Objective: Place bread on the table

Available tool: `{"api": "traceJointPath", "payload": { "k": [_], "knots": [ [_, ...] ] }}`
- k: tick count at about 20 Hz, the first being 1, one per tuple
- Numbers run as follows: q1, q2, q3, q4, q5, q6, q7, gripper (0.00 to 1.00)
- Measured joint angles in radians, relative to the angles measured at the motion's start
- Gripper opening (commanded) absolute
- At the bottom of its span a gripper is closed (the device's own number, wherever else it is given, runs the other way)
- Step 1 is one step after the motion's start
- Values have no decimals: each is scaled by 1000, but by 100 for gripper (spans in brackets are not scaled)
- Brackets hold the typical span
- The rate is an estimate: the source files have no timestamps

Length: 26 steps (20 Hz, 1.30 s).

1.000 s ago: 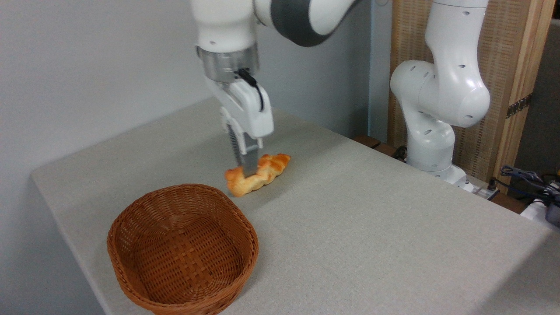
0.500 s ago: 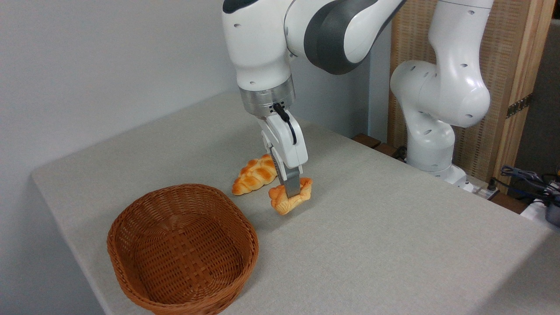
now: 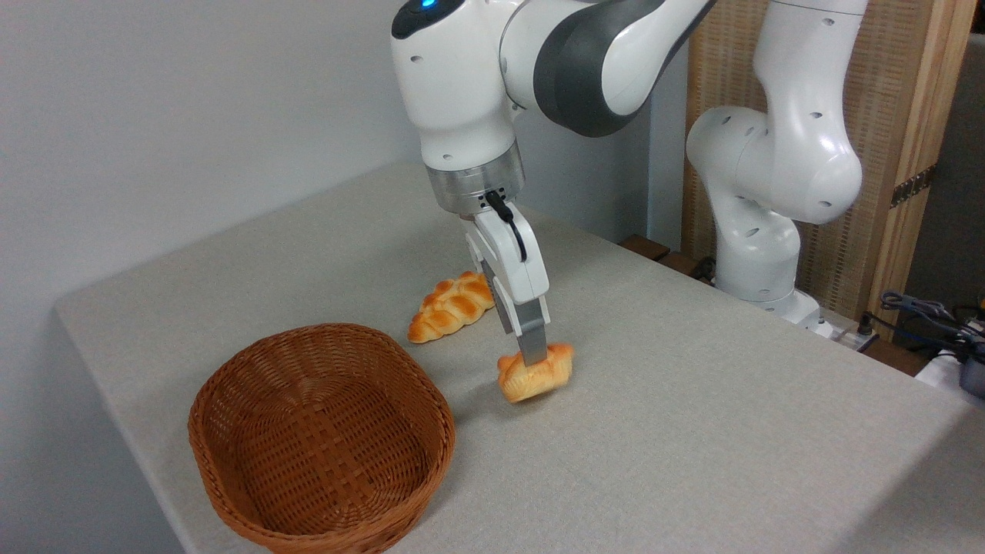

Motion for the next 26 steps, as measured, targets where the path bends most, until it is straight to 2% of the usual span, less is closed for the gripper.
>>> {"api": "traceJointPath", "payload": {
  "k": [7, 9, 12, 16, 20, 23, 26],
  "knots": [
    [0, -6, 0, 25, 0, -2, 0, 100],
    [0, -9, 0, 61, -2, -3, -13, 100],
    [1, -3, 0, 150, -30, -56, -88, 100],
    [0, 60, -1, 336, -81, -132, -223, 100],
    [-1, 146, -4, 490, -86, -167, -336, 100],
    [-2, 223, -7, 589, -86, -213, -369, 100],
    [-3, 267, -8, 637, -86, -226, -371, 100]
  ]
}}
